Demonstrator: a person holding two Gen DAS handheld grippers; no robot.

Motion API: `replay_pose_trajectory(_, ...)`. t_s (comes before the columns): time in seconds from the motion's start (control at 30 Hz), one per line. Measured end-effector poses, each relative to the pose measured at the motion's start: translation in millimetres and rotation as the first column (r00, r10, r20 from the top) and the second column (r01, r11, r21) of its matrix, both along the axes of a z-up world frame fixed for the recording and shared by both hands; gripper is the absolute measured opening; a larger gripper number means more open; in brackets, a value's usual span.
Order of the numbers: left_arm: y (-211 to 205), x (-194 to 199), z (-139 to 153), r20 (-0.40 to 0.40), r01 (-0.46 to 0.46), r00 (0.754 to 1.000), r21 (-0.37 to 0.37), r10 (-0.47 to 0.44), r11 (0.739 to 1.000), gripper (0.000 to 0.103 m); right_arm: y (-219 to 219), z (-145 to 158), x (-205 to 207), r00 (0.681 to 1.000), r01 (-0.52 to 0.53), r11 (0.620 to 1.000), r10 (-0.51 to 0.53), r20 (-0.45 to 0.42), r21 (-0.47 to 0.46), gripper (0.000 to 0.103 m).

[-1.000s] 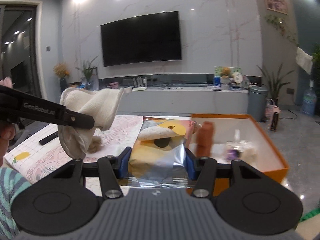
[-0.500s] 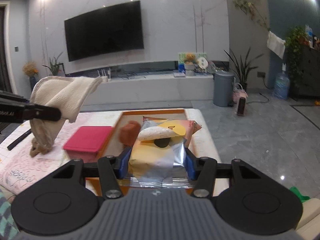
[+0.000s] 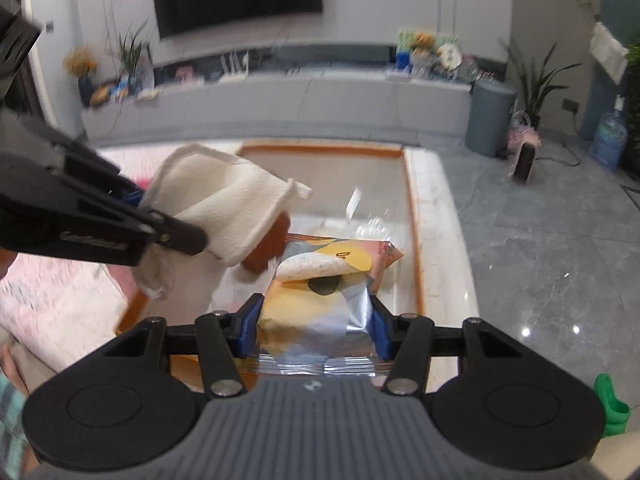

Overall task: Organize soft objects
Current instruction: 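Carry the white slipper and snack packet over the white box, then open both tools to drop the slipper and packet into the box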

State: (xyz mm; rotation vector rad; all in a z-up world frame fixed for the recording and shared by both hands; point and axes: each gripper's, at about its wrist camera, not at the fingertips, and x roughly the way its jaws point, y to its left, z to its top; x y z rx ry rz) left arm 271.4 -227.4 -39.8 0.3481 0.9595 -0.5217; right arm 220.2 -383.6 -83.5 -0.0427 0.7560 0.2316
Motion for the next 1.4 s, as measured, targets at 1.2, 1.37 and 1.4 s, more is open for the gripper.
replay_pose_trajectory(1.2, -40.6, 30.9, -55.3, -0.076, 0.066, 0.996, 0.278, -0.046, 0.958, 0.076, 23.6, -26.5, 63.6, 0.975, -0.152, 0.956, 0.103, -0.196, -0.252, 0.075)
replay_pose_trajectory(1.37, -38.0, 15.0, -30.4, -0.040, 0.083, 0.996, 0.254, -0.075, 0.964, 0.076, 23.8, -15.9, 58.4, 0.973, -0.158, 0.949, 0.103, -0.205, -0.274, 0.075)
replay_pose_trajectory(1.4, -37.1, 13.7, -23.4, -0.030, 0.082, 0.997, 0.246, -0.077, 0.966, 0.076, 24.3, -13.1, 55.7, 0.974, -0.159, 0.946, 0.104, -0.201, -0.283, 0.075)
